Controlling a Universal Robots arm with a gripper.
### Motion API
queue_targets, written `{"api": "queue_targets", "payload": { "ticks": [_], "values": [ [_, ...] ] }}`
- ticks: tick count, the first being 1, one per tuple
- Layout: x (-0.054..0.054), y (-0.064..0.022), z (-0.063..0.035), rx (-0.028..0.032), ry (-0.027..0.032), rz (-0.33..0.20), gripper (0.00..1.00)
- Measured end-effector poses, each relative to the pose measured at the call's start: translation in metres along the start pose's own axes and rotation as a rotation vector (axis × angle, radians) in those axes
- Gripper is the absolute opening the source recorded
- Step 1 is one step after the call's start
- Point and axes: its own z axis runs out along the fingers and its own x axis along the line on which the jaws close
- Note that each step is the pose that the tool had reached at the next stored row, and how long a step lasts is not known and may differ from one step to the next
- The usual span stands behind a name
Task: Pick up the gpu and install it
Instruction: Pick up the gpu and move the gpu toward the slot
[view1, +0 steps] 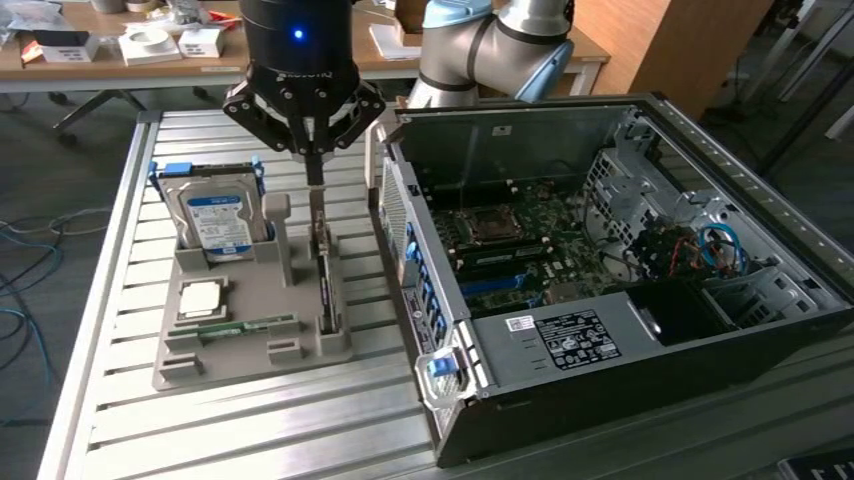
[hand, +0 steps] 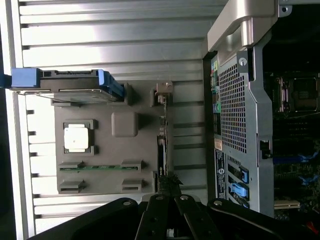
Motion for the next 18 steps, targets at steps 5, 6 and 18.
{"api": "queue_targets", "payload": {
  "ticks": [5,6,18],
  "values": [
    [0.0,0.0,0.0,0.0001,0.0001,0.0,0.11],
    [0.0,0.0,0.0,0.0001,0.0,0.0,0.11],
    [0.0,0.0,0.0002,0.0,0.0001,0.0,0.47]
  ]
}}
